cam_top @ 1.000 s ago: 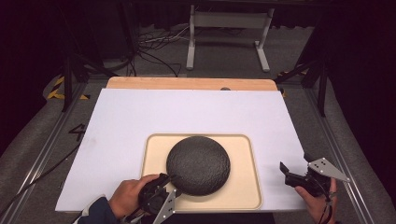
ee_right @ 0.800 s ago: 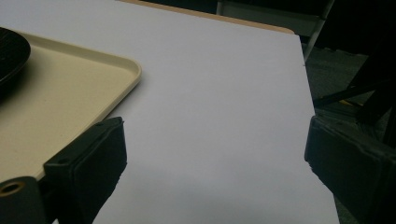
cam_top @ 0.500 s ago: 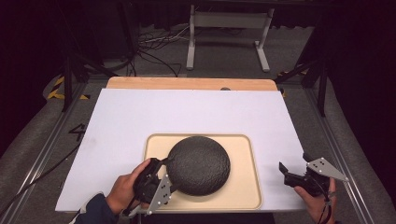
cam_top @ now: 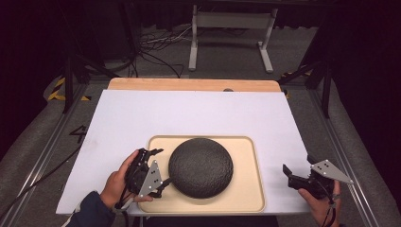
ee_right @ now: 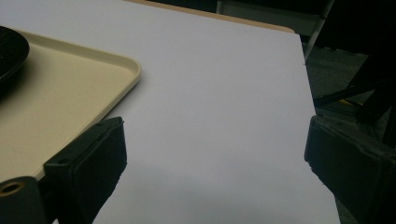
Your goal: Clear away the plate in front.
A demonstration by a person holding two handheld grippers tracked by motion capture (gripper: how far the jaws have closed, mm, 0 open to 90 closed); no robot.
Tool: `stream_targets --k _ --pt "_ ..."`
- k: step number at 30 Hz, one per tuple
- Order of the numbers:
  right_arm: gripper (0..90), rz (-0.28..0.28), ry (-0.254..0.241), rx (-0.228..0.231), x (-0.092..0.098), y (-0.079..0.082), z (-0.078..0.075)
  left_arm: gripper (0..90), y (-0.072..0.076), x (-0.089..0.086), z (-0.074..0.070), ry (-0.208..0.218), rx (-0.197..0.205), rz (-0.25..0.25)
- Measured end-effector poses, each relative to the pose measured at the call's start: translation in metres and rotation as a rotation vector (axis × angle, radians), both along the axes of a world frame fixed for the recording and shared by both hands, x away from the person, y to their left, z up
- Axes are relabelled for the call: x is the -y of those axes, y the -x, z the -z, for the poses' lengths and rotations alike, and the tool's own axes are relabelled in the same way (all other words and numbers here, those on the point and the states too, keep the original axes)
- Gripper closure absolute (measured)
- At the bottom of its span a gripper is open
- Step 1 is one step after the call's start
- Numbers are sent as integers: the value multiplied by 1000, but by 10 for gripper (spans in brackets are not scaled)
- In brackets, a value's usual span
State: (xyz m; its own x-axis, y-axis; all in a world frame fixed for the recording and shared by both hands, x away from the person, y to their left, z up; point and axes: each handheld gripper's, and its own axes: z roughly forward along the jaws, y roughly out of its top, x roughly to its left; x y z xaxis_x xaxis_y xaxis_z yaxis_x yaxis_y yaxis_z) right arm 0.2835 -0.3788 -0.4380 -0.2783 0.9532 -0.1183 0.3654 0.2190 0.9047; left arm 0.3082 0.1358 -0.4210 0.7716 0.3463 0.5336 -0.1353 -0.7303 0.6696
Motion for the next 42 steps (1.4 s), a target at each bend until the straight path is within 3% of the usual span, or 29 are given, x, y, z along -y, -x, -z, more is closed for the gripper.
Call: stream_targets --k 17,20,26,29,32,42 --pt "61 -7 5 7 -2 1 -2 81 -21 -46 -4 47 -21 -116" --pt "61 -4 4 7 -1 1 -1 80 -25 -55 -2 27 -16 -145" --pt "61 -3 3 7 0 1 -1 76 -36 -76 8 2 -51 -211" --pt "61 -1 4 5 1 1 -1 77 -40 -88 12 25 -94 -242" --pt "61 0 6 3 1 1 0 76 -39 -99 16 46 -112 -264" --pt "62 -6 11 -8 -1 0 1 80 -30 -131 37 163 -203 -325"
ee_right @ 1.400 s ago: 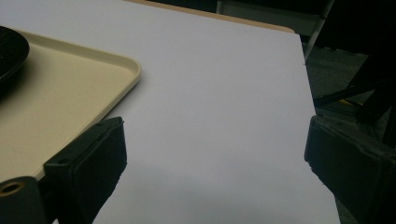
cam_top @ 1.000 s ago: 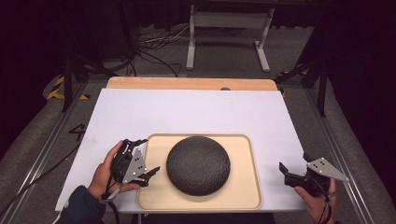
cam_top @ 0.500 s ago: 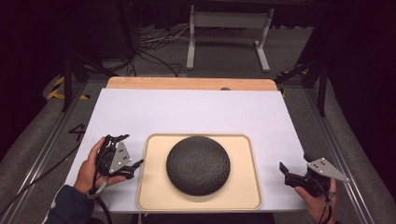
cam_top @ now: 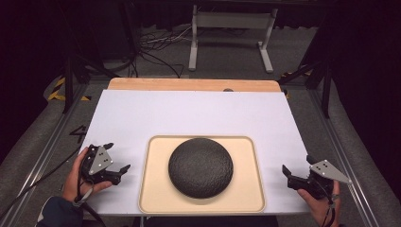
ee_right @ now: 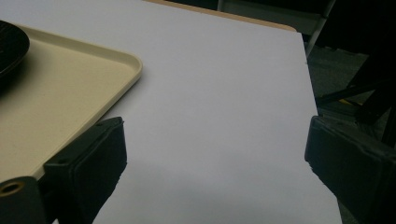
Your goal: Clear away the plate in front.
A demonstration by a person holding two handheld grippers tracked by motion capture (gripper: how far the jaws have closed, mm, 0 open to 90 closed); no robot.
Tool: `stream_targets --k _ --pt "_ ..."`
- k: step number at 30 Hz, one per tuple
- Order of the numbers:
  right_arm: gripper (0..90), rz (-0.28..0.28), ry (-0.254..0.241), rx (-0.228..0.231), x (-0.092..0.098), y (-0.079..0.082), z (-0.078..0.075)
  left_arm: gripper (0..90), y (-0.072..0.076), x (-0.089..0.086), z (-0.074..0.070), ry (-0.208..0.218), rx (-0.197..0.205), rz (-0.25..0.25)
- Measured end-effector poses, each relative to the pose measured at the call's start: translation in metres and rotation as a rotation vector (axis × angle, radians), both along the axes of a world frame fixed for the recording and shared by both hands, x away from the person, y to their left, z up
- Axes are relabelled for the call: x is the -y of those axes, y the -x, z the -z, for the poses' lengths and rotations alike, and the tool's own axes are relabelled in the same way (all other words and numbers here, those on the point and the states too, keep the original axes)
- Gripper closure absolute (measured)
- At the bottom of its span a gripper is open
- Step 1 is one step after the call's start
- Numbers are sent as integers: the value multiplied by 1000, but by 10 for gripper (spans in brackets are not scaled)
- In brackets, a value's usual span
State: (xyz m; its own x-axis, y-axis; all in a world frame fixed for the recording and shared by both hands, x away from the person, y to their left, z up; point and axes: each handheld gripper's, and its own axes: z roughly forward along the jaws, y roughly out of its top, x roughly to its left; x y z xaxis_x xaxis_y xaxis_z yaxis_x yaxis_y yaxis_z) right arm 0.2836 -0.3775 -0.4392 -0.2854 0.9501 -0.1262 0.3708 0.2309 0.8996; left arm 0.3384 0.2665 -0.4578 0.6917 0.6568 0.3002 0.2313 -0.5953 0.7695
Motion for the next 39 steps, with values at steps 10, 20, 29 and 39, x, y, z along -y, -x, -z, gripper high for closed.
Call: stream_targets --k 10,20,29,39 --pt "63 -6 7 -12 -1 -1 2 70 8 -19 6 186 -56 -33" --pt "63 -13 10 -17 -2 -2 3 65 12 -19 3 190 -38 -25" --pt "63 -13 10 -19 -3 -2 3 64 12 -16 2 173 -38 -18" --pt "63 -15 5 -18 -2 -2 3 63 11 -14 3 162 -41 -15"
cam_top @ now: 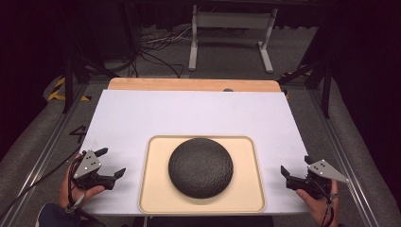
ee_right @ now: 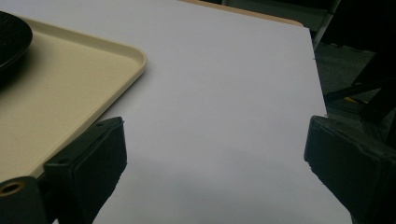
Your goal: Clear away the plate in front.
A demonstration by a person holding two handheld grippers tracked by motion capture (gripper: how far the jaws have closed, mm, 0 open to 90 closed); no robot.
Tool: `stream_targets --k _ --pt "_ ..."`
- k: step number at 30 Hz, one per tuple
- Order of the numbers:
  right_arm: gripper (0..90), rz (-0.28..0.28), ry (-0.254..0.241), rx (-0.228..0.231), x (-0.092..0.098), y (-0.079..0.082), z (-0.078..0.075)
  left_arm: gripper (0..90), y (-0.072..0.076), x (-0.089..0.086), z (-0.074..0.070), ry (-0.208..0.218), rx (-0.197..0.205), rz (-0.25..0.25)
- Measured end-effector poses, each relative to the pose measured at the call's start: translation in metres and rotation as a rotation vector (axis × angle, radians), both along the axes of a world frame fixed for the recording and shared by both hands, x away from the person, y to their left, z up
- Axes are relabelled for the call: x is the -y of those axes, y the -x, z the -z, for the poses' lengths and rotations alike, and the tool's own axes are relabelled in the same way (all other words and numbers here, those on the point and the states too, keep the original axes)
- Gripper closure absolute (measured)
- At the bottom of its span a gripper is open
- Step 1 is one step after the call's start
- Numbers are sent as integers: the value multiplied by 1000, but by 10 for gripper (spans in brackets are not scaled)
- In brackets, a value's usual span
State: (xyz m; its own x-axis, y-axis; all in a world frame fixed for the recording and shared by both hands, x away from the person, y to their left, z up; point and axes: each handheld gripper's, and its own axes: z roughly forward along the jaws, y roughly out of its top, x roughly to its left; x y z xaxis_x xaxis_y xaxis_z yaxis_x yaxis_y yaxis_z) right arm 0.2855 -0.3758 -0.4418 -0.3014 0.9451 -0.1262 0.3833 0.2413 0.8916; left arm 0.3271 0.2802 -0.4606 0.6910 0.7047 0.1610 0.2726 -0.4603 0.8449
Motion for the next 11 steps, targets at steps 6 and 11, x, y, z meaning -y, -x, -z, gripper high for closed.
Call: stream_targets --k 6,11 --pt "63 1 1 0 1 0 0 63 -1 1 0 -5 0 3" --pt "63 2 -4 -1 2 1 0 63 -1 3 -1 -14 3 -3"
